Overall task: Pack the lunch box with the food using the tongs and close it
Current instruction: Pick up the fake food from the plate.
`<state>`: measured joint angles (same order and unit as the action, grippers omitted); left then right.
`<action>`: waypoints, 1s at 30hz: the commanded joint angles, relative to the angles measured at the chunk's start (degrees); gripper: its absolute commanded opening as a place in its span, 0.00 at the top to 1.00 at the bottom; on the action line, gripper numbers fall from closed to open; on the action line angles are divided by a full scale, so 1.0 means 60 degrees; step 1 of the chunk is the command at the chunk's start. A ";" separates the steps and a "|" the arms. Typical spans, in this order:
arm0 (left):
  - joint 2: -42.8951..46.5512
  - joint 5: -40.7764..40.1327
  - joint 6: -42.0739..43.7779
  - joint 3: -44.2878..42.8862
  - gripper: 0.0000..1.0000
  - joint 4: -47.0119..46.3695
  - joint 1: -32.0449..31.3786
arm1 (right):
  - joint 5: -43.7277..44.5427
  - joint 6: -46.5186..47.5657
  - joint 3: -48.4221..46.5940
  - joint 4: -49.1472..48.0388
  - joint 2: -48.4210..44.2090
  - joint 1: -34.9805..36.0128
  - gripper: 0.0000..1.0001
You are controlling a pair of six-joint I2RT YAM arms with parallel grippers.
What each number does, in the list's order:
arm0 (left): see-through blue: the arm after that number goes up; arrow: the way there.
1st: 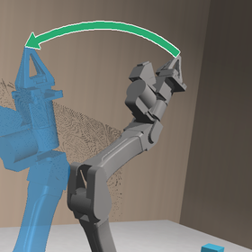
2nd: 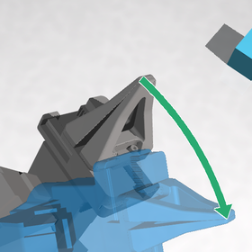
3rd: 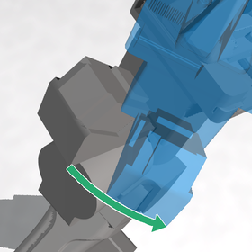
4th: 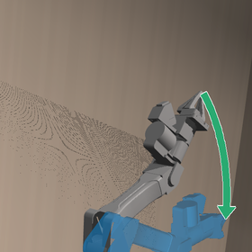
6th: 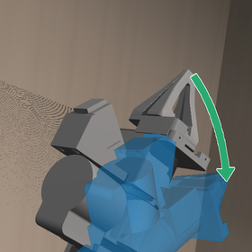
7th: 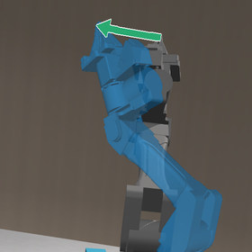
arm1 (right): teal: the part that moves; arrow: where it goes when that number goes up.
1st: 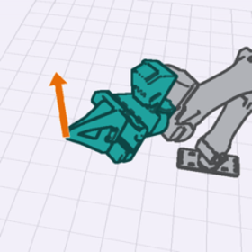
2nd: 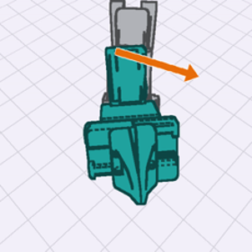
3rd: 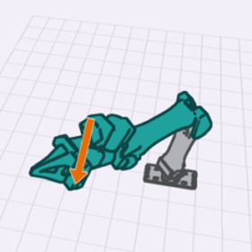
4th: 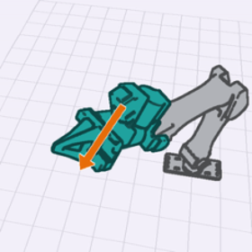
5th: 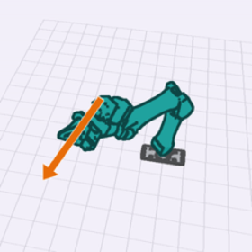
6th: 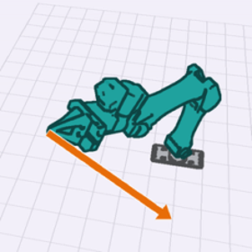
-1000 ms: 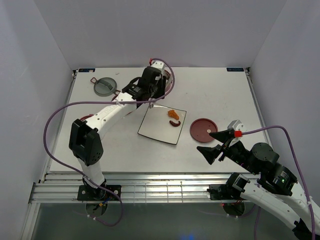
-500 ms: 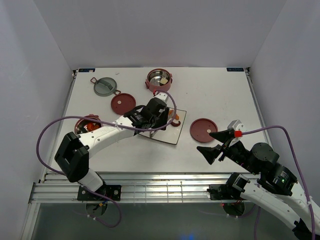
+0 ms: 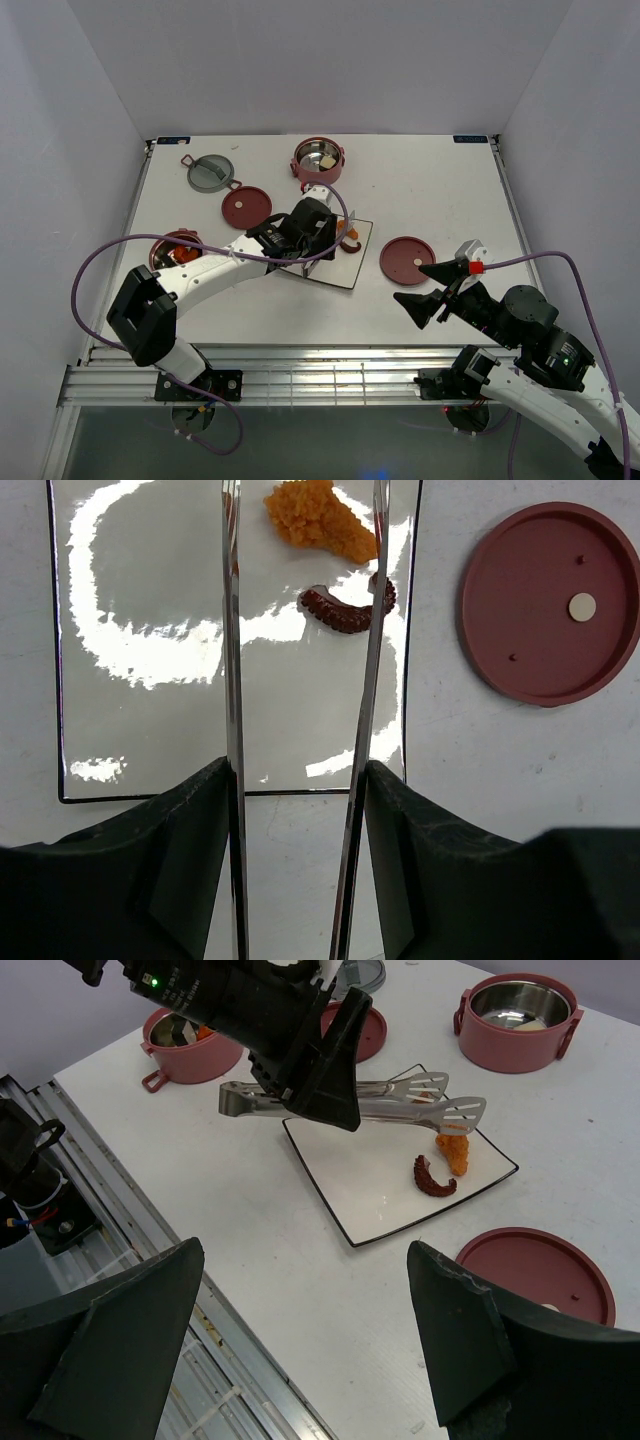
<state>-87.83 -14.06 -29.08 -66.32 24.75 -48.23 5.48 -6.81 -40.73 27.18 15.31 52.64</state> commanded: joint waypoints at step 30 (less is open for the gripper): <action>-0.1489 0.0484 -0.0368 -0.1031 0.37 -0.0288 -0.0297 | 0.0069 0.0124 -0.0331 -0.0238 -0.0208 0.0074 0.12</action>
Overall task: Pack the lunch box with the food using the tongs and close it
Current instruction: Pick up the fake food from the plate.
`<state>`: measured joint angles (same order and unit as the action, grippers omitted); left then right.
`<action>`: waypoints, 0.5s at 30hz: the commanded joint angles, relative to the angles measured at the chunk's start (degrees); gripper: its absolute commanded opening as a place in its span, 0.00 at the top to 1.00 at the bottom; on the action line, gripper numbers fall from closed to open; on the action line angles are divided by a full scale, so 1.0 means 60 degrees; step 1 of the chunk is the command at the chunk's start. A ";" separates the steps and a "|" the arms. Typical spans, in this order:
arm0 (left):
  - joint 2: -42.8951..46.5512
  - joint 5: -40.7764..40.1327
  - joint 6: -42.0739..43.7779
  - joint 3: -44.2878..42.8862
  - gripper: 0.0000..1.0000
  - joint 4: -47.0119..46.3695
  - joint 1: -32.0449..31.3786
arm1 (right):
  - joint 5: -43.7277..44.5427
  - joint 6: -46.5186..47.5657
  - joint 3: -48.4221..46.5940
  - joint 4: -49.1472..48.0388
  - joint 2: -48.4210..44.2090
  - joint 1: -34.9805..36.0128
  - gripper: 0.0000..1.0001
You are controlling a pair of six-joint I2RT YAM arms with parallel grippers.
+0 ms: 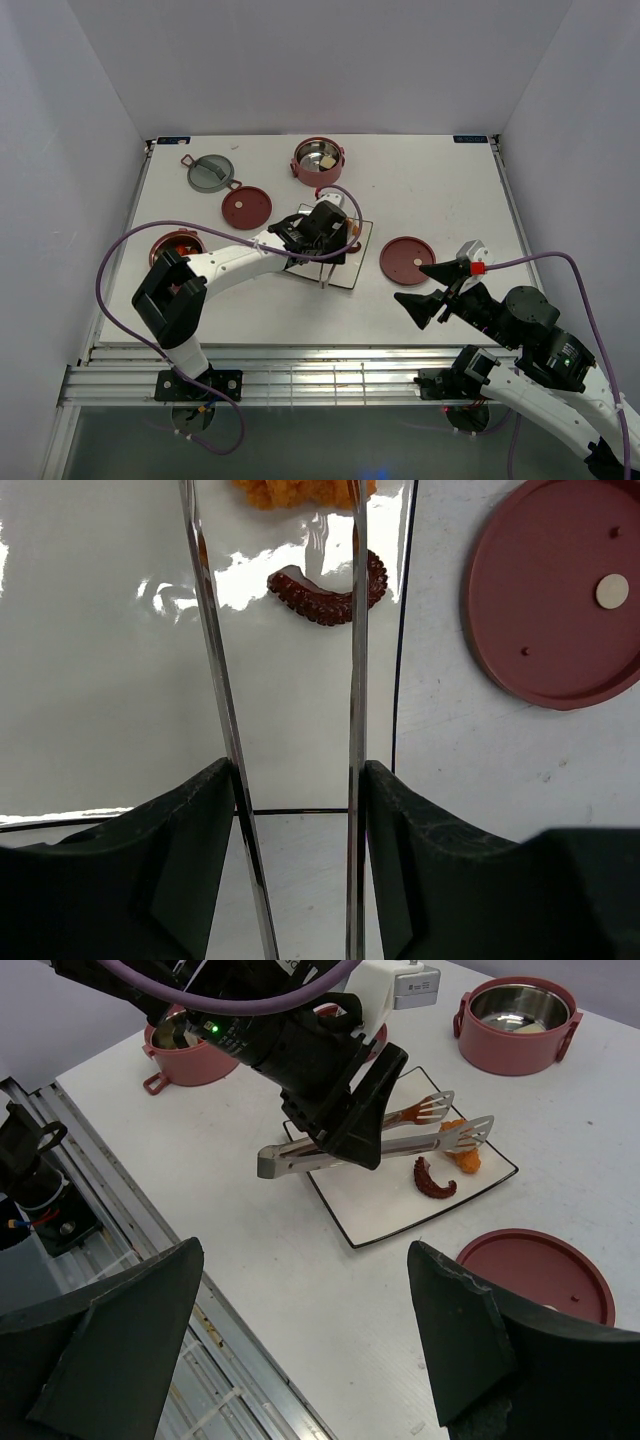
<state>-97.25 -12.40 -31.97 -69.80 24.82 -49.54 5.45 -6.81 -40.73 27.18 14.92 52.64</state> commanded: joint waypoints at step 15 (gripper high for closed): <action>0.0637 -0.0027 -0.0077 -0.0452 0.38 0.0169 -0.0064 | 0.0058 0.0124 -0.0331 -0.0252 -0.0113 0.0088 0.12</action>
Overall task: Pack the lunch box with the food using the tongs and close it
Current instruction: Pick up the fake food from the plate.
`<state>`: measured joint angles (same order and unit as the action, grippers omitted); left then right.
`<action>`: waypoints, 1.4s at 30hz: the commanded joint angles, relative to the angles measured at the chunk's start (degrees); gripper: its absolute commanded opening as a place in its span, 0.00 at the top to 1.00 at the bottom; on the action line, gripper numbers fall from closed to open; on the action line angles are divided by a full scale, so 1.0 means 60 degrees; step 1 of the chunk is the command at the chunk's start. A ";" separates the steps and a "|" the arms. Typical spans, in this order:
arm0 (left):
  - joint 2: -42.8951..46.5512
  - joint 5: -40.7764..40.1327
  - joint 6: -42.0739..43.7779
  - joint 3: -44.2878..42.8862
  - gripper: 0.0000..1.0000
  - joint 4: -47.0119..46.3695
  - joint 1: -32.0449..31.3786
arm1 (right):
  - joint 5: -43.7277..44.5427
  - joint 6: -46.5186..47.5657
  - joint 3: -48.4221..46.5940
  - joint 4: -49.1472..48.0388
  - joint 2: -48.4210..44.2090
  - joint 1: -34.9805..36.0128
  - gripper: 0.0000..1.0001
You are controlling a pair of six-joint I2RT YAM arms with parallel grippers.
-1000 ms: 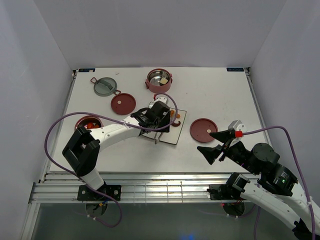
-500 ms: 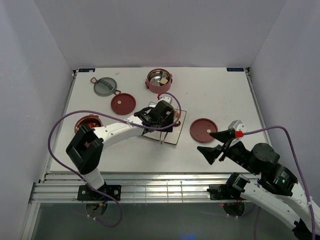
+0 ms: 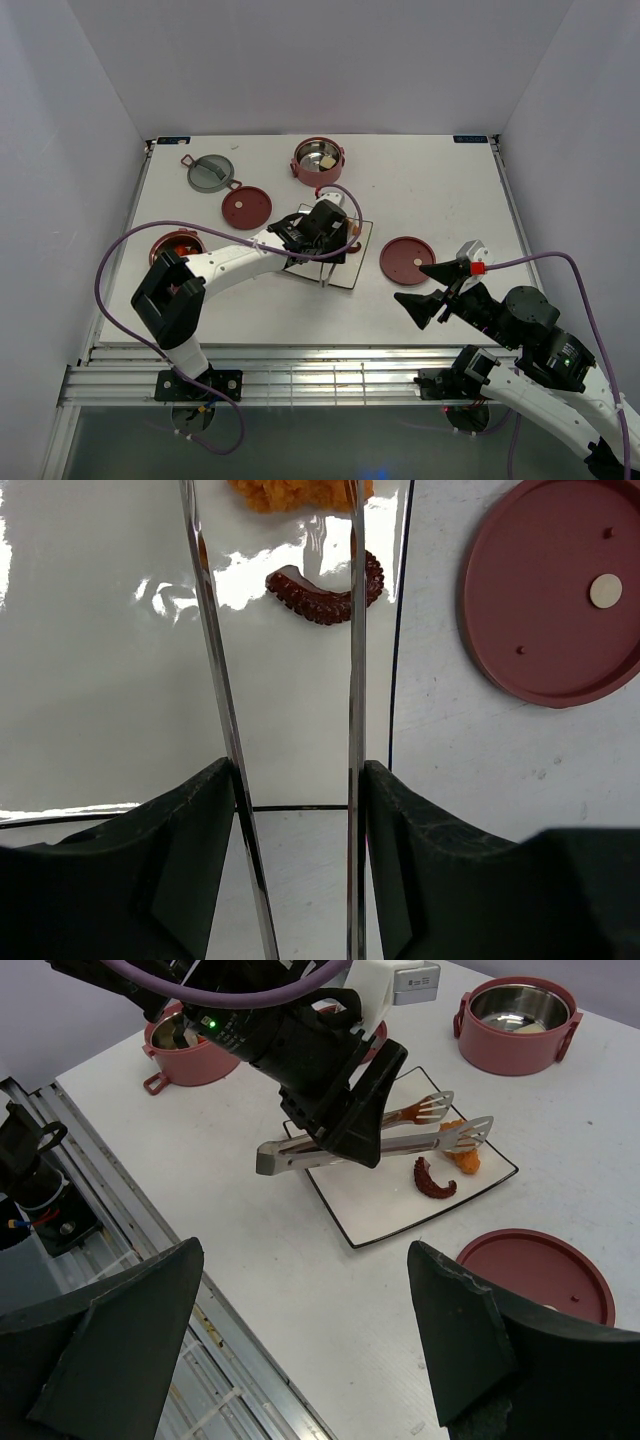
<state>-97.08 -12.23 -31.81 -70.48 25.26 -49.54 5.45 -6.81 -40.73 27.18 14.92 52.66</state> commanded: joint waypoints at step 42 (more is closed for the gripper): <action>0.1605 -0.0027 -0.0952 0.0335 0.37 0.0508 -0.0093 | 0.0043 0.0109 -0.0331 -0.0238 -0.0113 0.0070 0.12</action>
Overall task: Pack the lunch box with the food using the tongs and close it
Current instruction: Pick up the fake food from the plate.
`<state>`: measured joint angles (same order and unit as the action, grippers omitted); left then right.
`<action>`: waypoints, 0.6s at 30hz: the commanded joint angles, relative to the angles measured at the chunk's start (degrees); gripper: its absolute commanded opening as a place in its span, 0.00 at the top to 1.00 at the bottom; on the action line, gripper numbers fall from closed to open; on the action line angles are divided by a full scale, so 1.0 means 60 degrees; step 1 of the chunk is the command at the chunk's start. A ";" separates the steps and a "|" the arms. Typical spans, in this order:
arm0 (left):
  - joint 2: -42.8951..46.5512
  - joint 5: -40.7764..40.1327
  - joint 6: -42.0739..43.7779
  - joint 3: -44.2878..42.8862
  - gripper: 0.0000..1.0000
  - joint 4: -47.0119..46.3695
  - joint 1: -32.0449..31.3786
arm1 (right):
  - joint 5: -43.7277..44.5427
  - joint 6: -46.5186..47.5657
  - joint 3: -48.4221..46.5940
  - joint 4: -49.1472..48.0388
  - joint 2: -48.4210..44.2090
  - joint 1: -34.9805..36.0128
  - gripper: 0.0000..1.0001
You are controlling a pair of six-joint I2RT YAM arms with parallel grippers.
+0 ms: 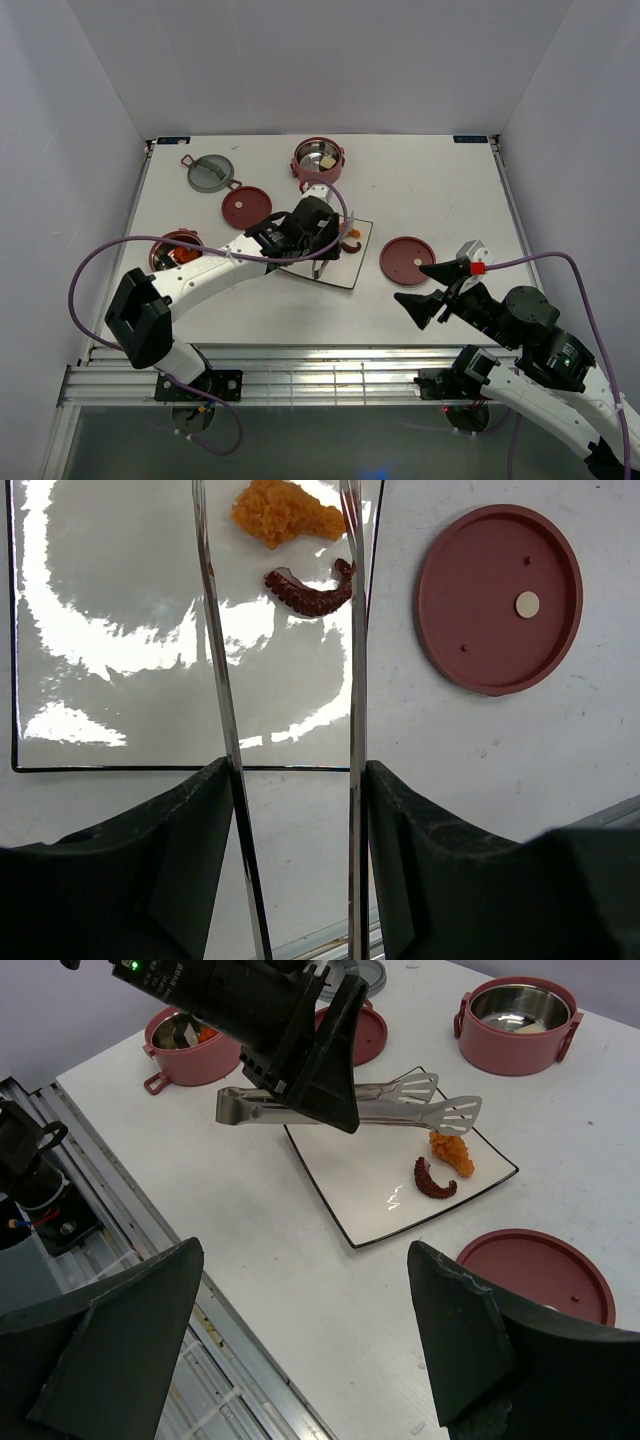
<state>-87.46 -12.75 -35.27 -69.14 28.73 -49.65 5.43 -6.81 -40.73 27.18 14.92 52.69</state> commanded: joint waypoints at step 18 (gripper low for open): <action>-0.0935 0.0236 -0.0787 0.0040 0.37 -0.0775 -0.0134 | 0.0076 0.0109 -0.0375 -0.0150 -0.0201 0.0081 0.12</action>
<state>-92.33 -12.19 -39.31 -67.99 26.65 -50.11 5.45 -6.81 -40.73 27.20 14.55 52.80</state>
